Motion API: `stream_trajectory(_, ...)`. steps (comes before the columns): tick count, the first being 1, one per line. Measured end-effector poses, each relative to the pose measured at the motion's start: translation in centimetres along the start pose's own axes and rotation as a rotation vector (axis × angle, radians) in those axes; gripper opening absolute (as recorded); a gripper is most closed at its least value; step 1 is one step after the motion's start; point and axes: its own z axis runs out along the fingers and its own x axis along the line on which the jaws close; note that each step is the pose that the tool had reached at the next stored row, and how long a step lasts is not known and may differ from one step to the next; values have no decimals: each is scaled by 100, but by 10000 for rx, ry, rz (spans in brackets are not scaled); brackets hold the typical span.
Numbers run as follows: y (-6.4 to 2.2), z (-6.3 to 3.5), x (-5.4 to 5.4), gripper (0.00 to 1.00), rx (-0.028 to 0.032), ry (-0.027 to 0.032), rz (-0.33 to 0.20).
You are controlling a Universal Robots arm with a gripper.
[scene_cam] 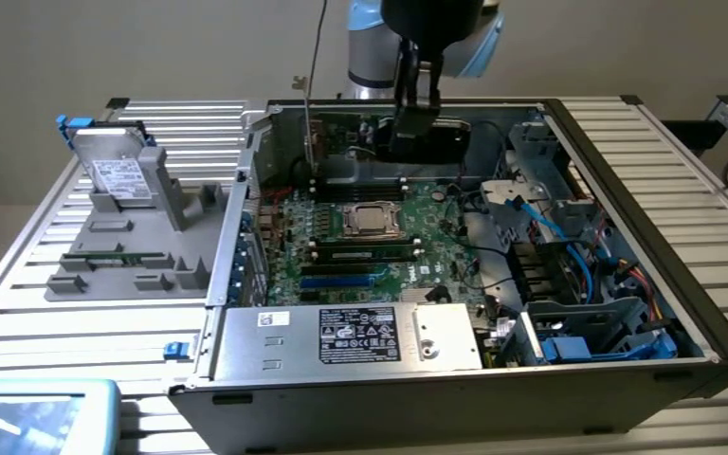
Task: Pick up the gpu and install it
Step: 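Insert the gpu into the slot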
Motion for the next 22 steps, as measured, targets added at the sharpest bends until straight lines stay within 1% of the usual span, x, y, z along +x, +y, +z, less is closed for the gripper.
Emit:
stream_trajectory(3,-1,7,1,28,-77,38,-550)
stream_trajectory(6,-1,16,2,28,-155,94,-1011)
stream_trajectory(7,-1,18,2,28,-176,130,-1123)
stream_trajectory(8,-1,21,2,28,-188,202,-1202)
stream_trajectory(9,-2,23,3,28,-193,329,-1253)
stream_trajectory(12,-2,28,-1,28,-200,761,-1324)
stream_trajectory(13,-1,30,-5,28,-202,891,-1337)
stream_trajectory(14,-1,33,-11,28,-205,1033,-1345)
stream_trajectory(15,0,37,-18,28,-206,1140,-1354)
stream_trajectory(16,0,39,-24,28,-207,1189,-1363)
stream_trajectory(17,0,41,-24,28,-217,1194,-1363)
stream_trajectory(18,0,43,-24,28,-255,1197,-1361)
stream_trajectory(19,0,43,-25,28,-309,1199,-1356)
stream_trajectory(20,0,48,-24,28,-414,1202,-1348)
stream_trajectory(21,0,51,-27,28,-499,1216,-1341)
stream_trajectory(22,0,52,-30,28,-515,1242,-1337)
